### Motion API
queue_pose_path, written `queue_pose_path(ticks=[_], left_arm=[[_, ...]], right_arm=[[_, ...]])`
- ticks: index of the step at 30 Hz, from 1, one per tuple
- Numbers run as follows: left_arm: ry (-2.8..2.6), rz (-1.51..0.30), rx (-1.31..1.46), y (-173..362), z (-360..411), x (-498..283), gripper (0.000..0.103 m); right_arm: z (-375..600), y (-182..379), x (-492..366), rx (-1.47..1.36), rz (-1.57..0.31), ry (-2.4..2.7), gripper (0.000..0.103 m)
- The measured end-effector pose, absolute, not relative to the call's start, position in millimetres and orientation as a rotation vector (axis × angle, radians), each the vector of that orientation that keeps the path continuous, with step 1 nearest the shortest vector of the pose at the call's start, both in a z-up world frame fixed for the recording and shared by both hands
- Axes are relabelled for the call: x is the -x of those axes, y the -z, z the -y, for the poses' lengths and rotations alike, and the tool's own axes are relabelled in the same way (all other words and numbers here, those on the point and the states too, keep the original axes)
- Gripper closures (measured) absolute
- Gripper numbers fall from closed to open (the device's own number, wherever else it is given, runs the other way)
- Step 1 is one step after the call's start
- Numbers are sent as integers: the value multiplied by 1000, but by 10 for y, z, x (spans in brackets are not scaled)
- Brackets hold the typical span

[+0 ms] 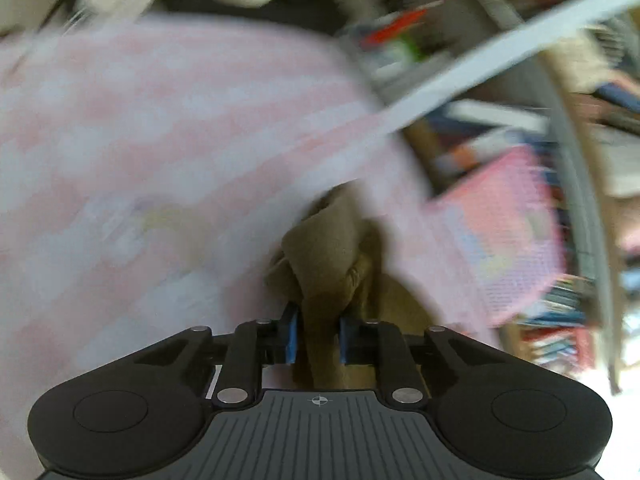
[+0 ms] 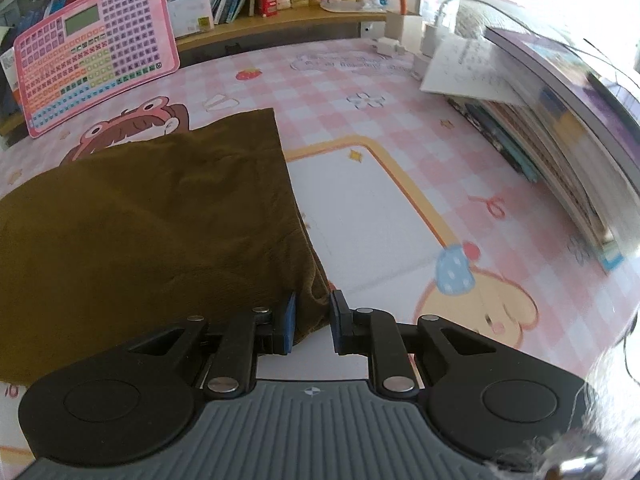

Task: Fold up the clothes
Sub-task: 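Lay the folded half down and open the right gripper while the left gripper holds the waistband, then lift the trouser end with the left gripper and fold it over the stack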

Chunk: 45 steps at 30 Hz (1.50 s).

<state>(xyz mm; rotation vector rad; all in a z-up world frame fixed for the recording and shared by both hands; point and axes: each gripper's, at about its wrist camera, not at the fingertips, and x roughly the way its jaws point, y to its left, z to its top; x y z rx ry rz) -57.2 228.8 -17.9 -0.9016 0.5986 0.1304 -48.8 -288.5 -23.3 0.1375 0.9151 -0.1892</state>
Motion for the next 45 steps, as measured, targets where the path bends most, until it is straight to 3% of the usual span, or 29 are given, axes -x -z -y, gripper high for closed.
queue_pose_path(ticks=[3,9,12,17,22,24,28,35,45], left_arm=[[-60,-507,801,-87,-2248,580,86],[-195,-625,970,419,-2575,514,85],[-234,-653,1028,610,-2652,505,80],[-217,-657,1091,759,-2691,544,65],[-218,-636,1087,781,-2673,600,71],[-225,-632,1083,793,-2670,603,77],[-221,-624,1075,821,-2670,612,82],[-191,-628,1079,837,-2705,610,84],[-164,-641,1083,842,-2740,607,81]], right_arm=[[2810,233,376,-143,-913,155,87],[2602,239,295,-117,-901,103,87],[2574,242,290,-101,-898,99,87],[2582,242,312,-120,-886,82,75],[2527,186,395,-109,-874,102,73],[2498,130,454,-107,-862,116,64],[2391,28,599,-102,-846,126,57],[1942,19,794,-31,-866,25,43],[1241,60,529,116,-853,-146,39]])
